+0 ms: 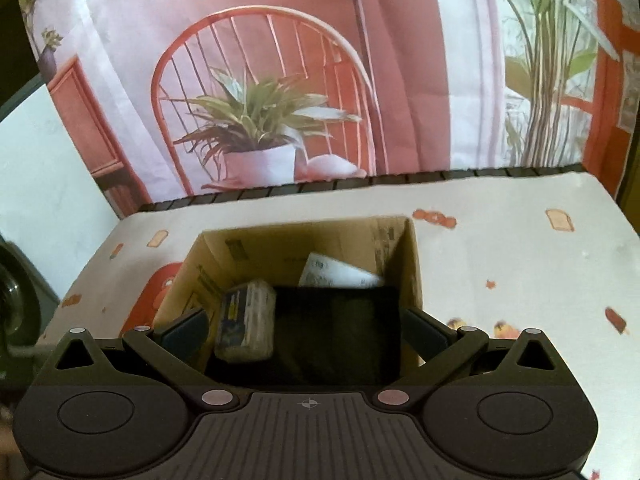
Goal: Organize rigid objects
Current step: 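Lower the clear case into the cardboard box and open the right tool, then move the right tool back to the white square charger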
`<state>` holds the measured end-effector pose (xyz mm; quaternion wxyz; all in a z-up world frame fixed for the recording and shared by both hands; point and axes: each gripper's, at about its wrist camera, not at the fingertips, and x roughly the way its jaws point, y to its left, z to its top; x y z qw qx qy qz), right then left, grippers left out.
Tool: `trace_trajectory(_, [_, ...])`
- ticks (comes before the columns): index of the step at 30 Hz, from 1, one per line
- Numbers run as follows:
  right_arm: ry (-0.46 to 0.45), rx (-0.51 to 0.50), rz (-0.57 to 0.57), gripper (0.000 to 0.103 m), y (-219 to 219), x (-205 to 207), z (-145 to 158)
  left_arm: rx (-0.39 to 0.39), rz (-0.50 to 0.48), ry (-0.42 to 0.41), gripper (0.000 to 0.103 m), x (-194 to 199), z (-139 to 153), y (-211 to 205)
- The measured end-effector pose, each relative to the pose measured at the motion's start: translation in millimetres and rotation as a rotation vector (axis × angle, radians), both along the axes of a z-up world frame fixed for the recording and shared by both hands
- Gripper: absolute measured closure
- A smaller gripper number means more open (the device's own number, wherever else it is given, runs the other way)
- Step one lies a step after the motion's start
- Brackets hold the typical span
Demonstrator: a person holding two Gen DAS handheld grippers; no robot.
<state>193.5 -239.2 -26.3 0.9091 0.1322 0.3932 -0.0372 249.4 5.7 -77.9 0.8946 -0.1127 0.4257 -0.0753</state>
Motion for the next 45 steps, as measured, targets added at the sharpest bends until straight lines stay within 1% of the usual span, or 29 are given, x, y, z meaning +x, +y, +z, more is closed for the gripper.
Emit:
trace_trajectory(2, [-0.013, -0.003, 0.0, 0.0, -1, -9, 1, 0.002, 0.0, -0.001, 0.085, 0, 0, 0])
trace_trajectory(5, [-0.024, -0.099, -0.015, 0.0, 3, -22, 2, 0.007, -0.001, -0.001, 0.085, -1, 0, -1])
trace_trajectory(7, [-0.03, -0.137, -0.02, 0.0, 5, -31, 0, 0.009, -0.001, -0.001, 0.085, -1, 0, -1])
trace_trajectory(12, [-0.067, -0.161, -0.021, 0.0, 1, -54, -7, 0.013, -0.002, -0.001, 0.085, -2, 1, -2])
trace_trajectory(16, [-0.066, -0.174, -0.023, 0.003, -2, -67, -15, 0.017, -0.004, -0.001, 0.085, -2, 1, -2])
trace_trajectory(19, [-0.046, -0.172, -0.026, 0.006, -2, -74, -22, 0.018, -0.004, -0.001, 0.085, -2, 1, -2])
trace_trajectory(26, [-0.01, -0.176, -0.044, 0.008, -1, -80, -33, 0.02, -0.004, -0.002, 0.085, -3, 2, -3])
trace_trajectory(27, [-0.007, -0.175, -0.045, 0.009, 0, -80, -34, 0.021, -0.004, -0.002, 0.085, -3, 2, -2])
trace_trajectory(29, [0.0, -0.171, -0.045, 0.015, 1, -81, -37, 0.021, -0.004, -0.002, 0.085, -3, 2, -3])
trace_trajectory(41, [0.064, -0.122, 0.0, 0.028, 10, -80, -57, 0.021, -0.004, -0.002, 0.085, -3, 2, -3])
trace_trajectory(45, [0.077, -0.09, 0.022, 0.03, 13, -78, -63, 0.021, -0.004, -0.003, 0.085, -3, 2, -3])
